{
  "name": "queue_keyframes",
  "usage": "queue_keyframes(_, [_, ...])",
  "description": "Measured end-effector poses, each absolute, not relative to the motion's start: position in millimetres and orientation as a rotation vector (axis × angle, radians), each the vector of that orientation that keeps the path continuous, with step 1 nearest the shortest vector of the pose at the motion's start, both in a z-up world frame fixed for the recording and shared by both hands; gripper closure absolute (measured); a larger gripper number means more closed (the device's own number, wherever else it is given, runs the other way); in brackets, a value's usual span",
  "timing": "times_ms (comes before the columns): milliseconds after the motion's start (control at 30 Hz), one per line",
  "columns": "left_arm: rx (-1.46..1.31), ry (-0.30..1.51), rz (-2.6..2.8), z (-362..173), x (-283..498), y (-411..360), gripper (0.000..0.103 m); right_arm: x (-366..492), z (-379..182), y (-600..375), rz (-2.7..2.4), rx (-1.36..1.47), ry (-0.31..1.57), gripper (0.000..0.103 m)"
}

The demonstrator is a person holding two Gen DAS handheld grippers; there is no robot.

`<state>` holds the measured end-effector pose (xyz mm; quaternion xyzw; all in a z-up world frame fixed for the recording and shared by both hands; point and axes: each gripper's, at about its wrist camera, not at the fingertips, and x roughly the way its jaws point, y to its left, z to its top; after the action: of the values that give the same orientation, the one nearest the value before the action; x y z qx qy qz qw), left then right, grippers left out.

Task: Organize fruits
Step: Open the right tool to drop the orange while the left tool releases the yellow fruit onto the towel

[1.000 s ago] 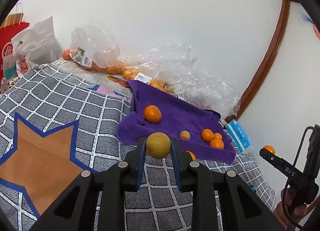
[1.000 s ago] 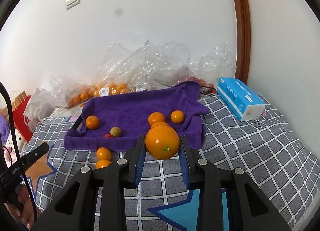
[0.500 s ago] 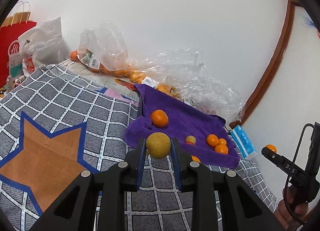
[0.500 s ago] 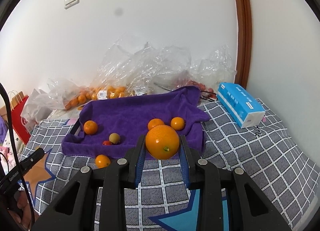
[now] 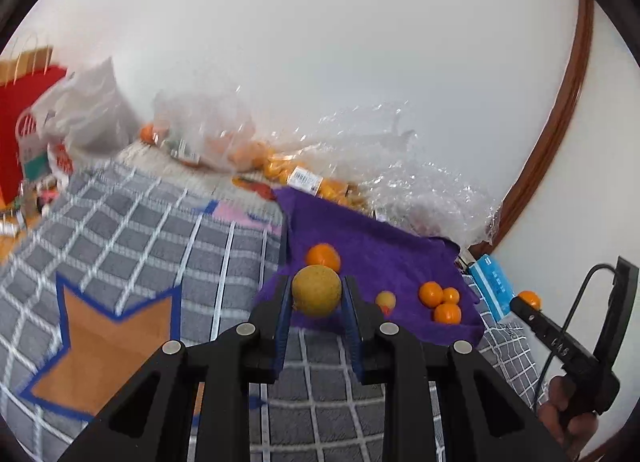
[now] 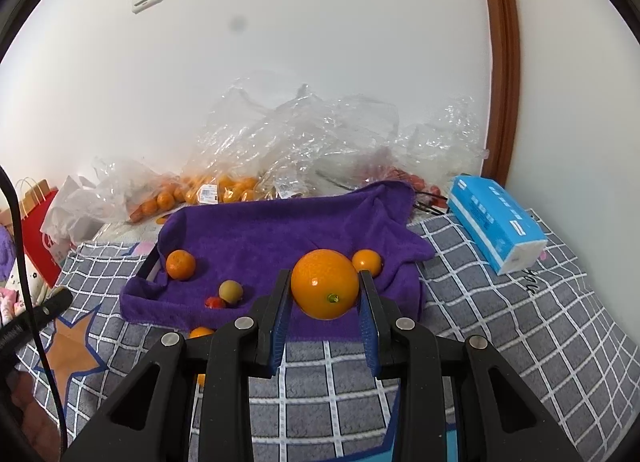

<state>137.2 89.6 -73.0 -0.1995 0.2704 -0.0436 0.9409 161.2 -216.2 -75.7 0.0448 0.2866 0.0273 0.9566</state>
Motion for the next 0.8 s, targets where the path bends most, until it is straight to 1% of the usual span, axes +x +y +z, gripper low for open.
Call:
queue_keyframes(100, [-0.349,0.531,-0.077,-56,149,82,0.080,170,-77,-215,0.064,0.100,0.581,0.072])
queue_keyframes(233, [-0.300,0.505,-0.055,-49,168,74,0.080,185,-78,-216,0.069,0.133,0.593,0.072])
queue_keyframes(800, [-0.331,0.583,-0.078,-65,245,64,0.080,245,-79,-221,0.089,0.140,0.624,0.072])
